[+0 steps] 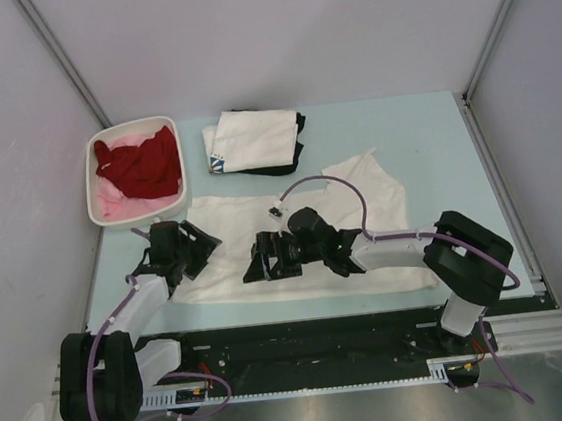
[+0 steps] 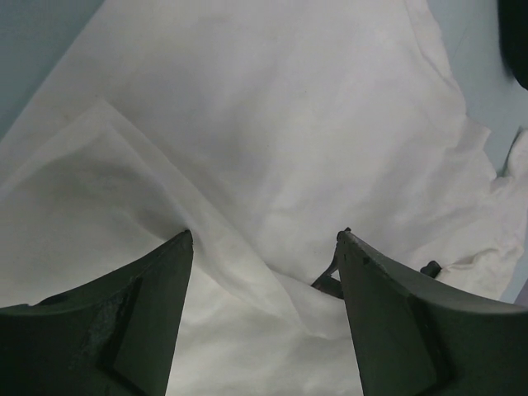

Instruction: Fold and stack the t-shirts

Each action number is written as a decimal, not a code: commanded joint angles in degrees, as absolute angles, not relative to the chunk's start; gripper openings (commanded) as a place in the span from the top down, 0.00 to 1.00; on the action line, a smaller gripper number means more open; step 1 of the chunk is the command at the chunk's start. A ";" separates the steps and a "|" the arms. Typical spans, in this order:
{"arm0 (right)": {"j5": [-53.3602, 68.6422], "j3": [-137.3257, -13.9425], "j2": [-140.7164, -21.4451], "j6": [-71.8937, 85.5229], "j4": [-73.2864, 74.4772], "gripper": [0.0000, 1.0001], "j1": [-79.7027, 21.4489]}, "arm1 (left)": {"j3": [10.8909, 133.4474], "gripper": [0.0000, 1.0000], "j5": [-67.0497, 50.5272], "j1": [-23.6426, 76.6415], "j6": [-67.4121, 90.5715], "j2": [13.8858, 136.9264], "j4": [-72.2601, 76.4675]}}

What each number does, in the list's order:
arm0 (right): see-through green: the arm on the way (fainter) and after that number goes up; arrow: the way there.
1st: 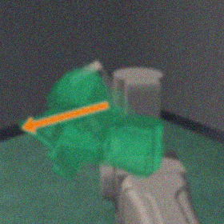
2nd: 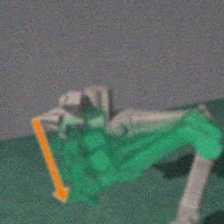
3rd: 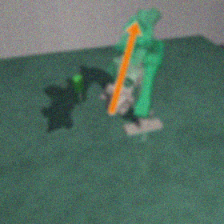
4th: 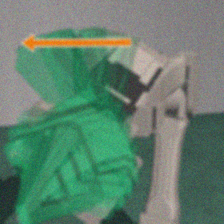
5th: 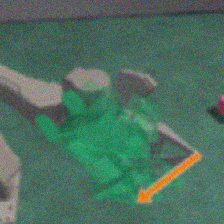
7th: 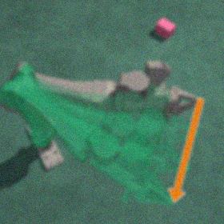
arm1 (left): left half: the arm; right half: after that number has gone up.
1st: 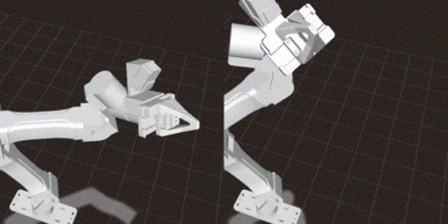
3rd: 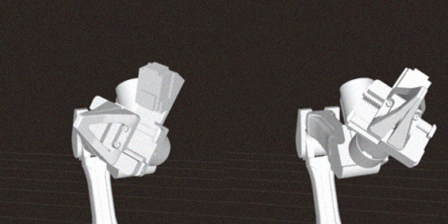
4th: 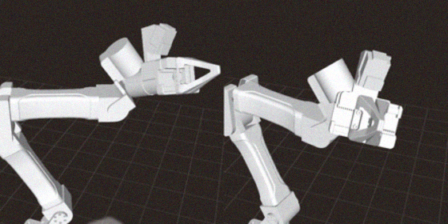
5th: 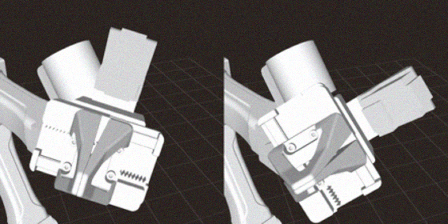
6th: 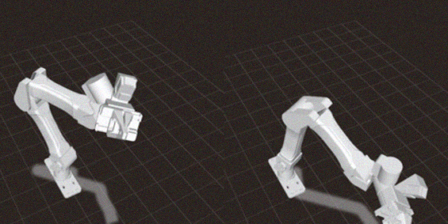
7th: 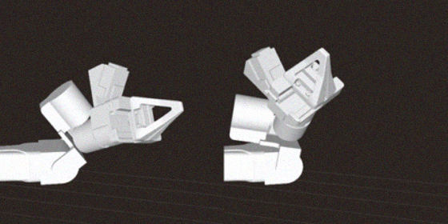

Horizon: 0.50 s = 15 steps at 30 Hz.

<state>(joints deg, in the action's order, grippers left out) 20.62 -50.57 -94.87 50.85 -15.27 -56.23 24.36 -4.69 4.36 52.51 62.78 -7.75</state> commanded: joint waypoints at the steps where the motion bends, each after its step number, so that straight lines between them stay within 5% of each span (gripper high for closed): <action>1: 24.09 -50.80 -98.78 54.84 -24.34 0.00 -57.30 | 26.10 0.25 -2.11 3.69 52.38 63.81 -6.06; 15: 22.50 -55.10 -108.89 54.40 -31.20 0.00 -55.28 | 26.90 0.25 -0.79 -4.04 52.29 64.07 -5.37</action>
<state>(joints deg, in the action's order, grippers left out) 23.03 -52.51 -106.19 54.43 -26.92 -56.10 24.84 -1.56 -1.69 52.47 64.29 -7.73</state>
